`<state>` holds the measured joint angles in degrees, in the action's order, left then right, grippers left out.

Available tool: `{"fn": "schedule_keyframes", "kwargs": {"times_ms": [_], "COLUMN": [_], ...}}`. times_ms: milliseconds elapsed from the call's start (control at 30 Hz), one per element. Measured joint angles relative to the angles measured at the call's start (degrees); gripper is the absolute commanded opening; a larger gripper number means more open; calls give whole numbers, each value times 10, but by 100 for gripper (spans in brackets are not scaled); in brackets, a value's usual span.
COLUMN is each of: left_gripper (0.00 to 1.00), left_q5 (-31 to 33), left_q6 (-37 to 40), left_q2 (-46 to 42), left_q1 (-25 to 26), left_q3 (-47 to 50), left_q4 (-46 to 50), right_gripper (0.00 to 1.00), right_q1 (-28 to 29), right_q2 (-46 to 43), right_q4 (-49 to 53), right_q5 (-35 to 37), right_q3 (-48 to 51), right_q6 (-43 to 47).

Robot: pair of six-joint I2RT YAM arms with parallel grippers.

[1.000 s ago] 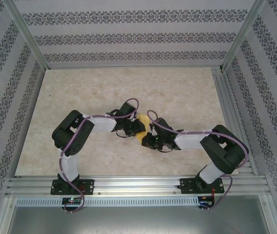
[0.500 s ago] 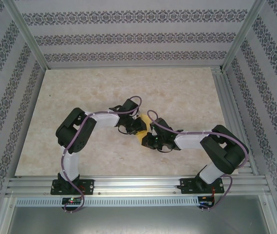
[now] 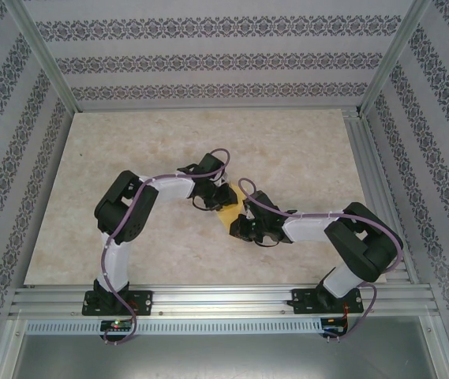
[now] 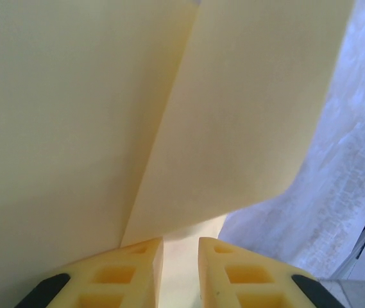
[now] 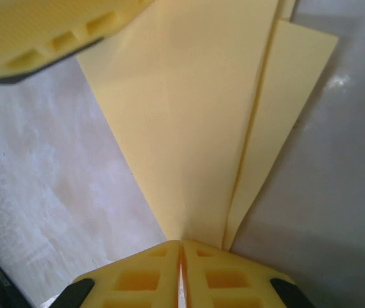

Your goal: Fold a paper plane with a square sheet of paper (fold left side to right side)

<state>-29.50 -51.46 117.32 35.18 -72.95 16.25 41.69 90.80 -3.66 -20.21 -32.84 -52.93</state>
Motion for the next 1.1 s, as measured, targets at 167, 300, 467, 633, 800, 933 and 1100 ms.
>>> {"fn": "schedule_keyframes", "kwargs": {"times_ms": [167,300,467,633,800,933,1100], "left_gripper": [25,25,25,25,26,26,29], "left_q5": [0,6,19,30,33,21,15], "left_q6": [2,3,9,18,29,40,59], "left_q2": [17,30,50,63,89,106,116], "left_q1": [-12,-19,-33,-47,-63,-67,-73], "left_q3": [-24,-44,-76,-97,-137,-173,-200], "left_q4": [1,1,0,1,9,50,76], "right_gripper": [11,11,11,11,11,11,11], "right_q1": [2,3,3,3,6,6,6], "right_q2": [0,0,0,0,0,0,0], "right_q4": [3,8,12,15,17,17,23], "right_q5": [4,6,7,6,9,9,9], "right_q3": [-1,-4,-6,-7,-8,-8,-11], "right_q6": [0,0,0,0,0,0,0]}}
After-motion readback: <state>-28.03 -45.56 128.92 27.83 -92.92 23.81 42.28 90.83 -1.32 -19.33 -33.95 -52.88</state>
